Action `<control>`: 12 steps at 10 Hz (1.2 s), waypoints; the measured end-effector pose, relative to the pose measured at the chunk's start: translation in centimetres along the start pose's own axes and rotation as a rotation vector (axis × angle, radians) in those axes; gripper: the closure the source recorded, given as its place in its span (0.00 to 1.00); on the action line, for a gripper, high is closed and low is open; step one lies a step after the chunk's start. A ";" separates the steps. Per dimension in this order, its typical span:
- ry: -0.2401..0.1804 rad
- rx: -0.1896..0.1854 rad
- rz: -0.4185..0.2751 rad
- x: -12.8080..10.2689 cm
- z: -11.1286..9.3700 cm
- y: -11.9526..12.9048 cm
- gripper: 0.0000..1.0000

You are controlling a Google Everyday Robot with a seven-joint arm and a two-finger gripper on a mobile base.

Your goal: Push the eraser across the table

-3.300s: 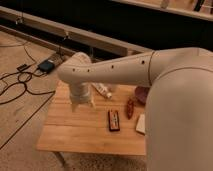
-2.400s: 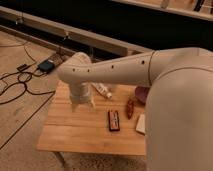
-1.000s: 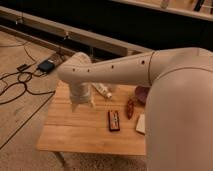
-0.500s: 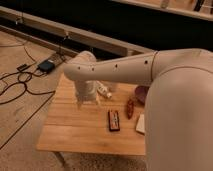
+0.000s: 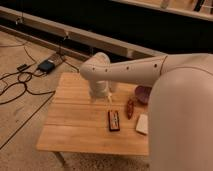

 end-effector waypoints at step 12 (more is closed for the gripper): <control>0.043 -0.095 -0.006 2.1 8.9 -5.9 0.35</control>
